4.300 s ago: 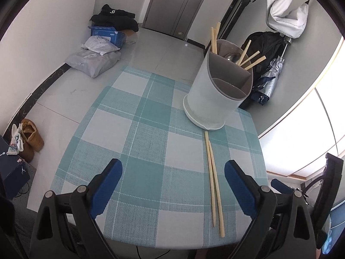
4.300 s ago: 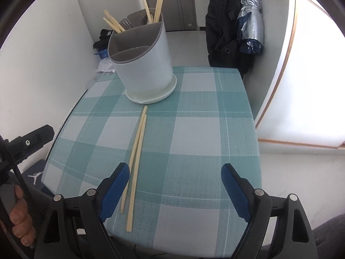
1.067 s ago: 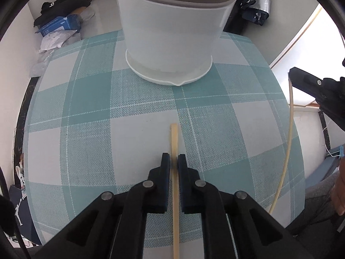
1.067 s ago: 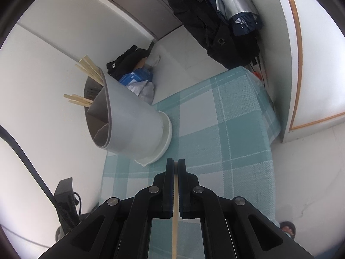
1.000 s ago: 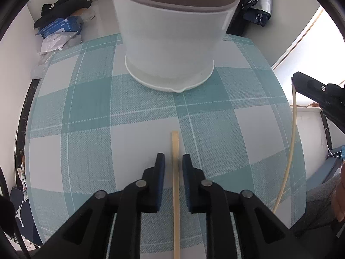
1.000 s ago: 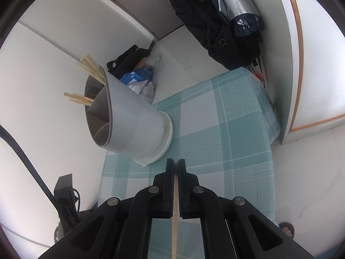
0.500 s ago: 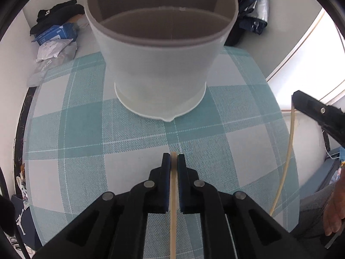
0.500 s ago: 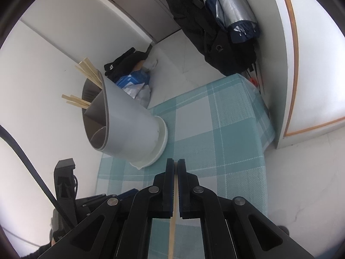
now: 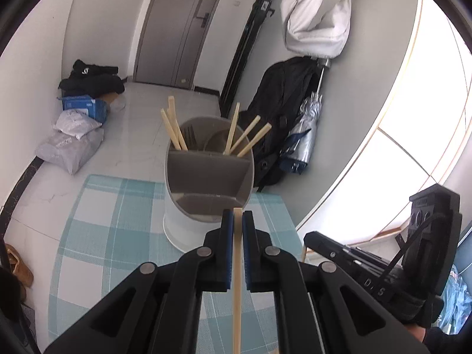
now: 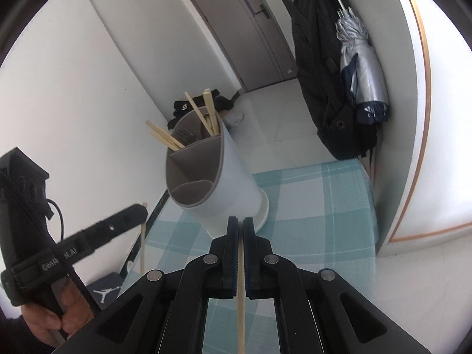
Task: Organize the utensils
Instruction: 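Carry both held chopsticks up above the caddy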
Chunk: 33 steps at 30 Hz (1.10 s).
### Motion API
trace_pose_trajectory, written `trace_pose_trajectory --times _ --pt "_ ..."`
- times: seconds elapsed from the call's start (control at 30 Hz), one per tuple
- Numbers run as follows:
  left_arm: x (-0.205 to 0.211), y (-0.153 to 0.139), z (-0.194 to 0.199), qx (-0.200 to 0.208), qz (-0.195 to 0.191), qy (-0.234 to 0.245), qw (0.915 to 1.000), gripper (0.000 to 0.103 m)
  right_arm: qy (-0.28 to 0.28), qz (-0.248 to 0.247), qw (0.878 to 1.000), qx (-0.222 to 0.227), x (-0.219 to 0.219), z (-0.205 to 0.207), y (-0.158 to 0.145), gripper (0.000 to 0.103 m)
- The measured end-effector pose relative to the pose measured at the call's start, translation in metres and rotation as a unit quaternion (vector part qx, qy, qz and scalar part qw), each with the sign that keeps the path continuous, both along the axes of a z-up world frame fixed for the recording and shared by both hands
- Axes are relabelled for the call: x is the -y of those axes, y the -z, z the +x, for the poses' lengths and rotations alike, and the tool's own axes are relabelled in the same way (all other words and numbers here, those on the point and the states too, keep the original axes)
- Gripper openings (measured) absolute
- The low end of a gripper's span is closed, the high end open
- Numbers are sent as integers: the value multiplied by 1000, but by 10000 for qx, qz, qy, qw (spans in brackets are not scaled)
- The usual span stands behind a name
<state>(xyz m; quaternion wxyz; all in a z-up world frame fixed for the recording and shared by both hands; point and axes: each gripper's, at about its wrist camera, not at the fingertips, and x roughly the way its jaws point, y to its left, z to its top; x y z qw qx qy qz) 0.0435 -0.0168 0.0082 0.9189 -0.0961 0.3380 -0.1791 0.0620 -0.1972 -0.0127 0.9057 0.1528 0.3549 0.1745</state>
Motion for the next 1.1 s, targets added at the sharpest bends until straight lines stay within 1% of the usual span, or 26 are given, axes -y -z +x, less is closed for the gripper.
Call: trace_pose_trajectory --times 0.03,0.1,0.27,0.33,0.47,0.53,0.73,0.9,1.03,1.1 --pt "-5 -3 1 129 -62 -32 9999 3 -16 -48 10000 55 -3 -2 -2 2" --pt "-9 -8 3 260 -153 -96 9995 3 9 -164 9998 138 -7 -5 -5 2" --pt "-17 -10 24 444 -244 -288 9983 3 -9 -292 9990 327 -14 -12 -14 2" --pt "-20 -19 26 529 -306 -362 9975 3 8 -322 9987 392 -14 -14 -17 2" --pt "-26 -33 33 750 -367 -466 9954 3 74 -312 9986 427 -13 -14 -19 2" --pt "-27 -39 41 808 -426 -427 9949 3 121 -259 9987 423 -11 -13 -20 2" --pt "-25 -62 61 1130 -463 -449 9915 3 193 -170 9975 658 -4 -7 -39 2" --pt "-24 -70 81 1381 -429 -532 9881 3 220 -58 9968 762 0 7 -51 1" --pt "-25 -70 98 1368 -490 -509 9881 3 173 -27 9969 773 0 17 -52 0" --pt "-26 -66 104 1301 -493 -492 9891 3 122 1 9976 689 -1 23 -47 0"
